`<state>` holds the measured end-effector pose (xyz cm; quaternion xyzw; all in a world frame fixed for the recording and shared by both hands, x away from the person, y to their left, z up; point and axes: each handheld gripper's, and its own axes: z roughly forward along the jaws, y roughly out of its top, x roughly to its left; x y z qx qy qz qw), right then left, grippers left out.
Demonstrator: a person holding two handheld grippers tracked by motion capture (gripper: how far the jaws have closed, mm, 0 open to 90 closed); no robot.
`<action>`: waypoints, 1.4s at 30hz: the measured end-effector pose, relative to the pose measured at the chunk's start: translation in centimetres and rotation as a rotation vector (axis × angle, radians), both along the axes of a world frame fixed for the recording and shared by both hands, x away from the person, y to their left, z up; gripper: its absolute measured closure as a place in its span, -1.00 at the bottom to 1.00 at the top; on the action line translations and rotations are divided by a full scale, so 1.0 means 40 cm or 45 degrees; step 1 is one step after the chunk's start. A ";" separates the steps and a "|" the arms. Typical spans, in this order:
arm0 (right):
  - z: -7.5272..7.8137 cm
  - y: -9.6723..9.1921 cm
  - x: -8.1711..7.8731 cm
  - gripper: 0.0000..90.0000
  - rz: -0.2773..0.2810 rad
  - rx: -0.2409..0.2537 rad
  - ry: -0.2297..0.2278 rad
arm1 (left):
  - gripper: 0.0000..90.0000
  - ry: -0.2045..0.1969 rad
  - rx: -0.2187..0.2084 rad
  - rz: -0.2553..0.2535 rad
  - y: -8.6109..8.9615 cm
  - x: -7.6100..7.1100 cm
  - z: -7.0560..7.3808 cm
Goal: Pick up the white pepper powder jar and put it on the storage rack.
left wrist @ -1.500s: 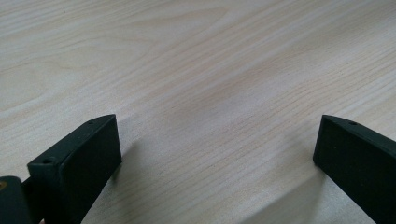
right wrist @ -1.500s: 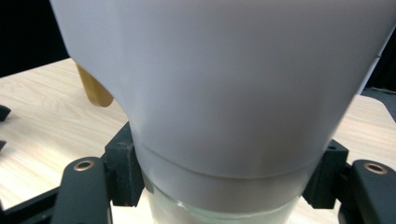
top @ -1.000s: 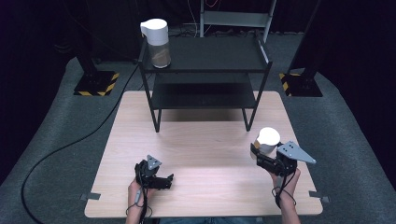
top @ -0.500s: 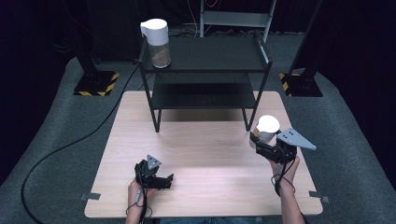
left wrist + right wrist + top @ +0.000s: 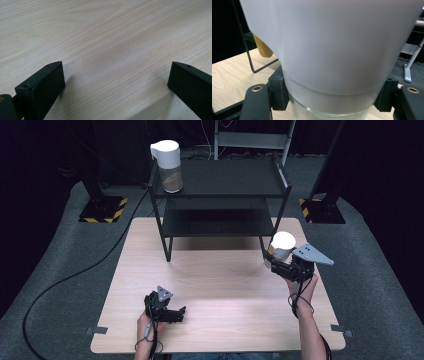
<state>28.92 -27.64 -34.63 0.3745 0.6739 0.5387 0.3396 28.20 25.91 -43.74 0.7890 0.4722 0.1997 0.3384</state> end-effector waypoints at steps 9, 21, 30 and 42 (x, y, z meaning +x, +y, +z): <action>0.040 0.008 0.035 -0.33 0.012 -0.008 -0.021 | -0.98 0.001 -0.001 0.001 0.000 0.000 0.000; 0.094 0.013 0.077 -0.33 0.026 -0.002 -0.043 | -0.98 0.001 0.000 0.001 0.000 0.000 0.000; 0.129 0.020 0.107 -0.33 0.022 -0.011 -0.041 | -0.99 0.001 0.000 0.001 0.000 0.000 0.000; 0.176 0.023 0.138 -0.33 0.019 -0.014 -0.049 | -0.99 0.000 0.001 0.000 0.000 0.000 0.000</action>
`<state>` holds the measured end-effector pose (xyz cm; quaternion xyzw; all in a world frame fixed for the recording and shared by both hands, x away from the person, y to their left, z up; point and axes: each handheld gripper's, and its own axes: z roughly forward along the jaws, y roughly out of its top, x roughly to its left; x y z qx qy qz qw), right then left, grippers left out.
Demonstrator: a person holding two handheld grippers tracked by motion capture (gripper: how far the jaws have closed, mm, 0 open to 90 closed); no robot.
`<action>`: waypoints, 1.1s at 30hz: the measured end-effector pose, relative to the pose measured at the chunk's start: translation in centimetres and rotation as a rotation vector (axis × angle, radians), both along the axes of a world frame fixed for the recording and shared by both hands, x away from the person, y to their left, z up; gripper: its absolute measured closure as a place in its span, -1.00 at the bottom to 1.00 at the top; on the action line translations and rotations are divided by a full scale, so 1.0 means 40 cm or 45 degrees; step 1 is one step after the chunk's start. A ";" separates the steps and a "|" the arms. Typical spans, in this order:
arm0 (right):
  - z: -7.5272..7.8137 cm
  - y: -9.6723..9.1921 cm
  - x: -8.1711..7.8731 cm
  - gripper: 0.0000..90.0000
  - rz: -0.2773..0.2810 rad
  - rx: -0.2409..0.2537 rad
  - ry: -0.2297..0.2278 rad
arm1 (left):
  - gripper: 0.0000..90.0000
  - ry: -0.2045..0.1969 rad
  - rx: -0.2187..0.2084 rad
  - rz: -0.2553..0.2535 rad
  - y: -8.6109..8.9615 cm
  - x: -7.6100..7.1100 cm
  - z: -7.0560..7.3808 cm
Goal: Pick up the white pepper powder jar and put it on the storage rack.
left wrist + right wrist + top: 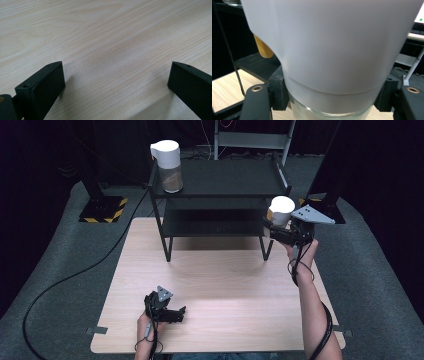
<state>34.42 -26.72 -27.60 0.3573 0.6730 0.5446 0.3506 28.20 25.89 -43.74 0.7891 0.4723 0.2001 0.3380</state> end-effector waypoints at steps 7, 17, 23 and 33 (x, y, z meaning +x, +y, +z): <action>0.029 0.006 0.011 -0.33 -0.006 0.000 -0.005 | -0.98 -0.001 0.000 0.000 0.000 0.000 0.000; 0.068 0.016 0.027 -0.33 -0.006 -0.021 -0.017 | -0.98 -0.003 0.004 -0.002 -0.001 -0.001 0.000; 0.095 0.023 0.042 -0.33 -0.007 -0.023 -0.025 | -0.98 -0.007 0.007 0.001 -0.003 -0.004 0.000; 0.126 0.031 0.061 -0.33 -0.008 -0.017 -0.032 | -0.97 -0.008 0.008 -0.001 -0.003 -0.004 0.000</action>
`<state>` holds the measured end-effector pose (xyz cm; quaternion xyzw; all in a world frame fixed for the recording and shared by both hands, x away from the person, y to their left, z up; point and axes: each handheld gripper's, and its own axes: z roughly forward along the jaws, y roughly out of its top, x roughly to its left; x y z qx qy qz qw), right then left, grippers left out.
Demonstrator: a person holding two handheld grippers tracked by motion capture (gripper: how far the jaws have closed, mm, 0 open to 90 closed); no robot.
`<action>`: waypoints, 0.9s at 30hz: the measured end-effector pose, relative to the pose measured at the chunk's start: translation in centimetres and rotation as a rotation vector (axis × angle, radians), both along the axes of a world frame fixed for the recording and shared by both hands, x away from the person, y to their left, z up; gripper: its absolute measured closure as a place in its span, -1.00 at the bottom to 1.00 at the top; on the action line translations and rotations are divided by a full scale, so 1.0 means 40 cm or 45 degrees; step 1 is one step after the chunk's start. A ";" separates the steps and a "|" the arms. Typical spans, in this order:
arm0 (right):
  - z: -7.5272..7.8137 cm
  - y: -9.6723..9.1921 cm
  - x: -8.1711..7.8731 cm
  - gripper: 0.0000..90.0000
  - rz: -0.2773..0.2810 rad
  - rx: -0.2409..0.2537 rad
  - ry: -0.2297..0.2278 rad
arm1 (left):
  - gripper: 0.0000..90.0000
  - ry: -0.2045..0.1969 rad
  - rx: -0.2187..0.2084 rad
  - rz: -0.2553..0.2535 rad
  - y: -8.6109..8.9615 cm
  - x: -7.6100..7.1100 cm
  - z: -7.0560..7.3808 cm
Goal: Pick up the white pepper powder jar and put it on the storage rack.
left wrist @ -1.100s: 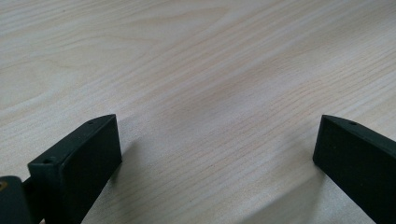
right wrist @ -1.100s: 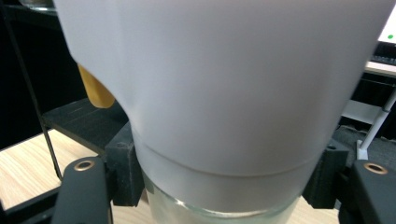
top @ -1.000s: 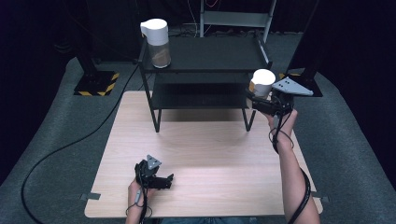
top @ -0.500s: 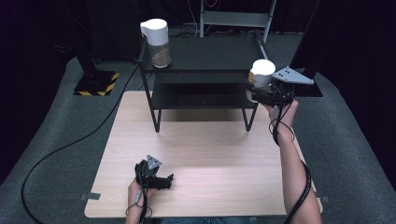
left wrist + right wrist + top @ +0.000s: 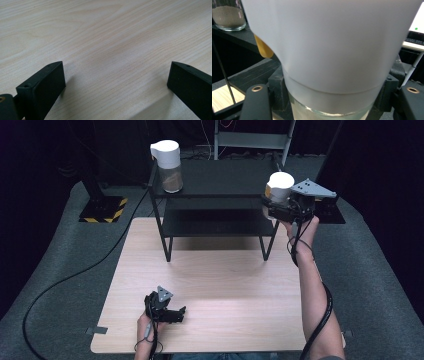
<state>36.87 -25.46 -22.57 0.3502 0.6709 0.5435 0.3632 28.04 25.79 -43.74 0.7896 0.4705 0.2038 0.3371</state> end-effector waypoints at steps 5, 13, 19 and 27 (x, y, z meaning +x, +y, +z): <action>0.015 0.003 0.013 -0.33 -0.001 -0.007 0.006 | -0.97 -0.002 0.001 0.002 -0.001 -0.001 0.000; 0.051 0.012 0.026 -0.33 -0.005 -0.027 -0.004 | -0.97 0.000 -0.001 0.000 0.000 0.000 0.000; 0.083 0.013 0.038 -0.33 0.006 -0.018 -0.005 | -0.97 0.001 -0.001 0.000 0.001 0.001 0.000; 0.102 0.012 0.039 -0.33 0.033 -0.003 -0.018 | -0.97 0.003 -0.004 -0.001 0.002 0.001 0.000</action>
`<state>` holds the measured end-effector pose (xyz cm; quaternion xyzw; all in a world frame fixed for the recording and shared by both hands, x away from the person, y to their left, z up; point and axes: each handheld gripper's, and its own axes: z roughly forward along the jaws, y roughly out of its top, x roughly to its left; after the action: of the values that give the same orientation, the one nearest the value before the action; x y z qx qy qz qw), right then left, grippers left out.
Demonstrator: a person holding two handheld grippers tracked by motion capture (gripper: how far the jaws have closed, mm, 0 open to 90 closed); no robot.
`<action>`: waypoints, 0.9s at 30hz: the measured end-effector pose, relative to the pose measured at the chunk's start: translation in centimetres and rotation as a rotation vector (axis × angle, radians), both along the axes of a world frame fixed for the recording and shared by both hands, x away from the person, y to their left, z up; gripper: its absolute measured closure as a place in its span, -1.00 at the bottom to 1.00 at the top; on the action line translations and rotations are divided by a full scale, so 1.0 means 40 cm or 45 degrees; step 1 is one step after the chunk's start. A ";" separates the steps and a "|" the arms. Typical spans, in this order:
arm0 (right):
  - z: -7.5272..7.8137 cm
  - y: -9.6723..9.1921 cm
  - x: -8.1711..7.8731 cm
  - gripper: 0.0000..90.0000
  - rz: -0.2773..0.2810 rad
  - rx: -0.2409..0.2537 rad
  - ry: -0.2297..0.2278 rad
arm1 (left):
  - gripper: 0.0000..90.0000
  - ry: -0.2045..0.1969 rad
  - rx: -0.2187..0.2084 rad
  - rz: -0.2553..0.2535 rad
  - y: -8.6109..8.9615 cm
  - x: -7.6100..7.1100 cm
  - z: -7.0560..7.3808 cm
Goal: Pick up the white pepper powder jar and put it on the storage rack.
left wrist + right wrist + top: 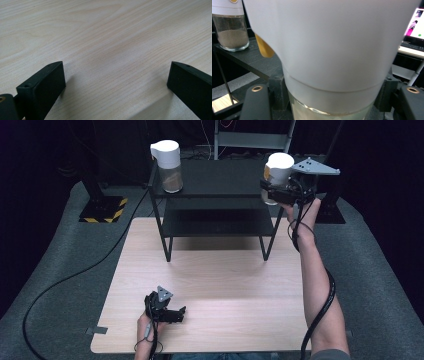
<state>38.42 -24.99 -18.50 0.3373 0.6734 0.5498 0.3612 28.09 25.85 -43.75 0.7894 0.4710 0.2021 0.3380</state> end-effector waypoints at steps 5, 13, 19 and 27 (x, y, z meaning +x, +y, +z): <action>0.012 0.006 0.007 -0.33 0.004 -0.004 -0.001 | -0.97 0.002 -0.004 0.001 0.001 0.001 0.000; 0.030 0.009 0.020 -0.33 0.006 0.005 -0.003 | -0.97 0.003 -0.002 -0.001 0.001 0.001 0.000; 0.044 0.013 0.034 -0.33 -0.006 0.013 0.004 | -0.97 0.004 -0.002 -0.001 0.001 0.001 0.000; 0.058 0.018 0.068 -0.33 -0.035 0.034 0.055 | -0.97 0.004 -0.008 0.003 0.001 0.001 0.000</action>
<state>41.12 -24.26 -16.17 0.3632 0.6689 0.5463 0.3496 28.13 25.89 -43.76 0.7880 0.4732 0.1998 0.3394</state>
